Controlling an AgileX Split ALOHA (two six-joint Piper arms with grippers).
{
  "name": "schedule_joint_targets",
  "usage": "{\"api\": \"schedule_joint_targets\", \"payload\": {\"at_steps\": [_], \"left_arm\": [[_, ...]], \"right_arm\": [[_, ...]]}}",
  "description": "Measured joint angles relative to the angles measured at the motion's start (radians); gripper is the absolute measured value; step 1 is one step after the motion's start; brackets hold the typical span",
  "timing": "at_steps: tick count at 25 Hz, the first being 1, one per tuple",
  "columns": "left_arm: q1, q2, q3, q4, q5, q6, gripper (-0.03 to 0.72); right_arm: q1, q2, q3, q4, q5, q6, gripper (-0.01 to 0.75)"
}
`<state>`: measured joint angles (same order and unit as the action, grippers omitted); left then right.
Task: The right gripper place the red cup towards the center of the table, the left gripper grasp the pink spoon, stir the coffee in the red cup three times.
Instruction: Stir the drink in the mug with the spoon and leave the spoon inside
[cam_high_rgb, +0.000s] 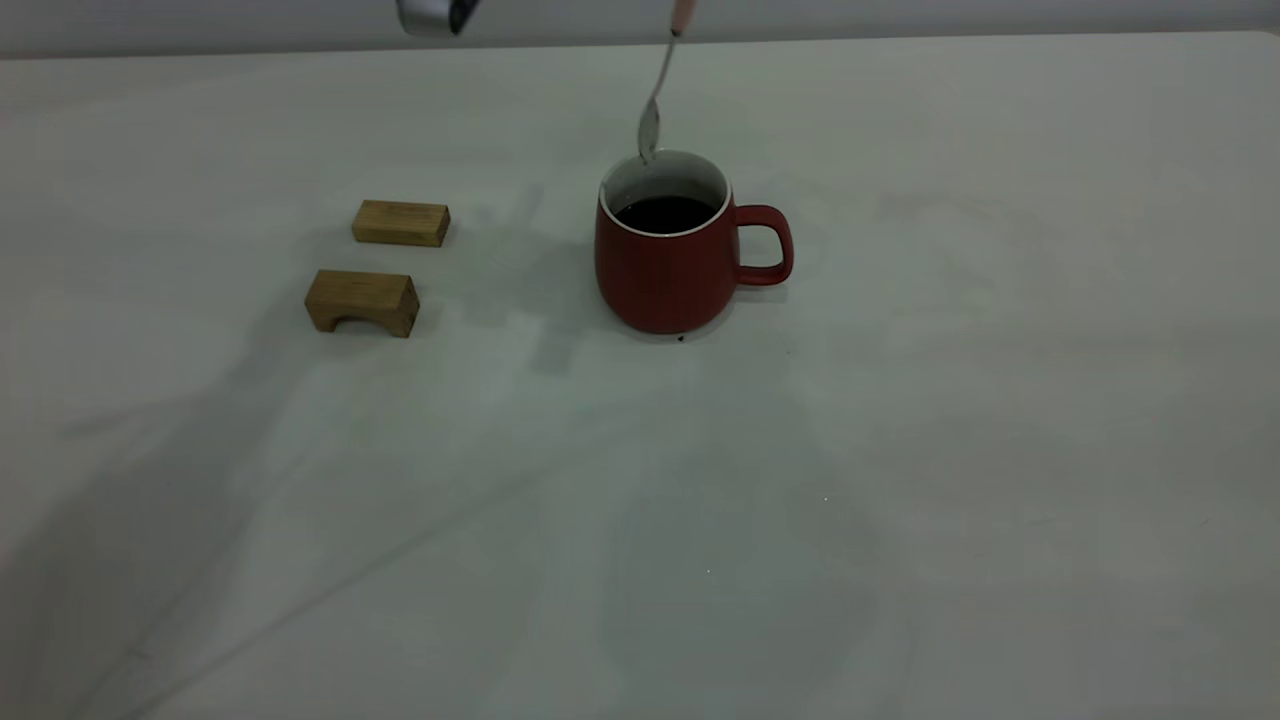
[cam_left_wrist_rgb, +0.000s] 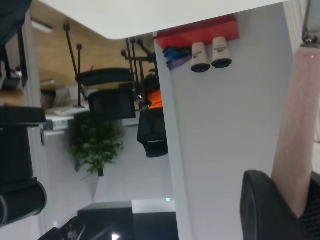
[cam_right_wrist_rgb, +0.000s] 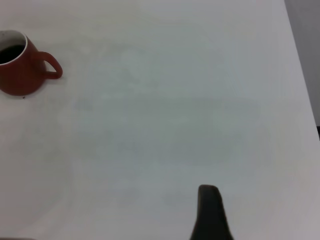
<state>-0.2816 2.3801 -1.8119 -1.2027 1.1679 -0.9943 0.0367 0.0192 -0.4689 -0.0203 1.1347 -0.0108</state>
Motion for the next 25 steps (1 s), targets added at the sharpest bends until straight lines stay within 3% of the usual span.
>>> {"api": "schedule_joint_targets", "payload": {"at_steps": [8,17,22,25], "left_arm": [[-0.009,0.107,-0.001,-0.004,0.000,0.032,0.175],[-0.009,0.154,-0.001,-0.021,-0.092,0.264,0.175],[-0.009,0.198,-0.001,-0.164,-0.021,0.268,0.175],[-0.008,0.225,-0.001,-0.174,-0.013,0.204,0.175]], "right_arm": [[0.000,0.000,0.000,0.000,0.000,0.001,0.586],[0.000,0.000,0.000,0.000,0.000,0.001,0.585],[0.000,0.000,0.000,0.000,0.000,0.000,0.586],[0.000,0.000,0.000,0.000,0.000,0.000,0.586]]}}
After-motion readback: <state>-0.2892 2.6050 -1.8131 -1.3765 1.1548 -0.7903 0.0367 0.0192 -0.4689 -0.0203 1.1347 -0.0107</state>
